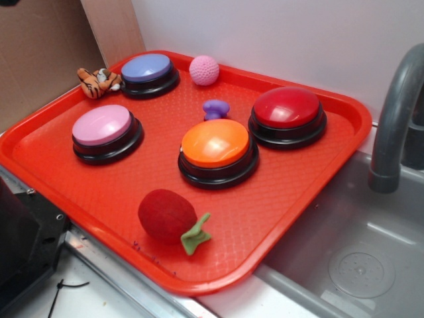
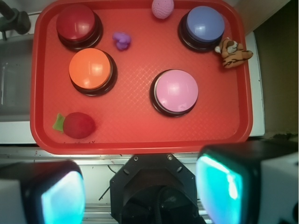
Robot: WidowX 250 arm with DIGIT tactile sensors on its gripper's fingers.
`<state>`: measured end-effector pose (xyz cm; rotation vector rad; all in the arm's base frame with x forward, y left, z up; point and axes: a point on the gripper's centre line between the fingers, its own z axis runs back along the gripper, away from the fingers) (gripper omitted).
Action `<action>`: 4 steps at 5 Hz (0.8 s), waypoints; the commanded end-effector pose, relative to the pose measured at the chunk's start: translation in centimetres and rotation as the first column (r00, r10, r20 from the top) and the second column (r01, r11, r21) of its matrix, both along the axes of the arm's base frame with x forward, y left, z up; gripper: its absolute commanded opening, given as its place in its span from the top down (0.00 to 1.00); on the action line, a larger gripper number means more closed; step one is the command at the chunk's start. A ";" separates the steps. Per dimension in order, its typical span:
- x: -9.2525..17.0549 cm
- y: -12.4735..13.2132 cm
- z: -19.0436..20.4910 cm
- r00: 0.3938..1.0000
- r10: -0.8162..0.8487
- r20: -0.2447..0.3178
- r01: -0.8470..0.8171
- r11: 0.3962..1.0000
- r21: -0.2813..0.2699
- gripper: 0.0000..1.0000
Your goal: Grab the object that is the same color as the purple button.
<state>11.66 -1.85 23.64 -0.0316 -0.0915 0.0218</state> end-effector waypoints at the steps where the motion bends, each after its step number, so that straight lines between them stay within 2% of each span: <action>1: 0.0 0.0 0.0 1.000 0.000 0.000 0.000 1.000 0.000 0.00; 2: 1.1 0.4 -0.5 0.981 0.187 -0.058 -0.191 0.979 -0.069 0.00; 3: 2.3 0.8 -1.1 0.913 0.403 -0.070 -0.408 0.908 -0.099 0.00; 4: 3.6 1.1 -1.8 0.810 0.584 -0.062 -0.587 0.803 -0.104 0.00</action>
